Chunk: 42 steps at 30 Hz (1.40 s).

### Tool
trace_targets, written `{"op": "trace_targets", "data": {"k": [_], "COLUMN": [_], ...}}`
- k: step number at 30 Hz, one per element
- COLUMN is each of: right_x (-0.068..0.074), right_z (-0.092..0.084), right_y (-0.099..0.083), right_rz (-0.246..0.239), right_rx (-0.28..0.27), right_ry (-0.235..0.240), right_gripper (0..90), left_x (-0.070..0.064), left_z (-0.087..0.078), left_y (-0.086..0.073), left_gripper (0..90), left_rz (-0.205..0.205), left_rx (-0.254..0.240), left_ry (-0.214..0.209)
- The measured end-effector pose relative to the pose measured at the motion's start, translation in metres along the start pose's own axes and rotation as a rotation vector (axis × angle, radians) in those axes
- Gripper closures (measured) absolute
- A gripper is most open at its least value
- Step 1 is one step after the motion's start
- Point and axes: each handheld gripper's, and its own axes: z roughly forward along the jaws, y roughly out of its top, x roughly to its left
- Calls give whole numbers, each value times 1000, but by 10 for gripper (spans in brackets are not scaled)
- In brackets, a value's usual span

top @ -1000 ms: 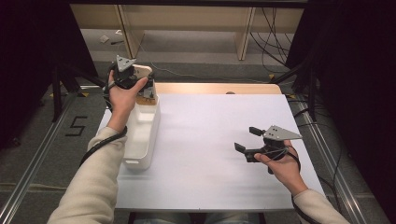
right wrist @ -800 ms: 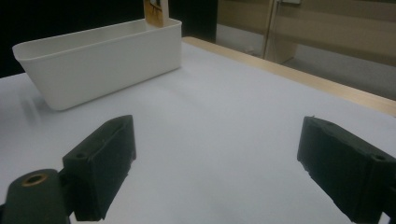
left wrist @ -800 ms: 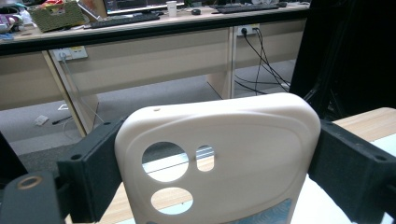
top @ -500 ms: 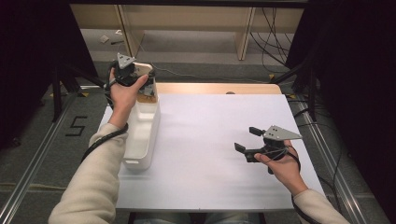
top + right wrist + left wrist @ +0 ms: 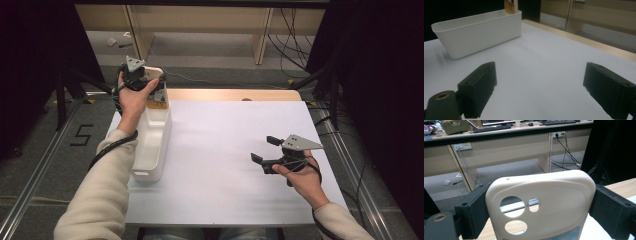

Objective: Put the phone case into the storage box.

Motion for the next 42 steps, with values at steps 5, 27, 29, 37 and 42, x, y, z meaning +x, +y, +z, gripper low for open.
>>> {"op": "trace_targets", "data": {"k": [5,27,29,37,42], "right_x": [0,0,0,0,0], "right_z": [0,0,1,1,1], "right_y": [0,0,0,0,-1], "right_rz": [2,-1,-1,-1,2], "right_rx": [-2,2,0,2,1], "right_ry": [0,3,3,5,5], "right_gripper": [126,129,129,129,130], "left_x": [2,8,8,9,10], "left_z": [2,11,11,15,16], "left_y": [-1,-8,-9,-12,-13], "left_gripper": [103,102,102,102,102], "left_rz": [-5,-17,-17,-20,-19], "left_rx": [7,26,27,37,41], "left_ry": [6,14,15,18,17]}}
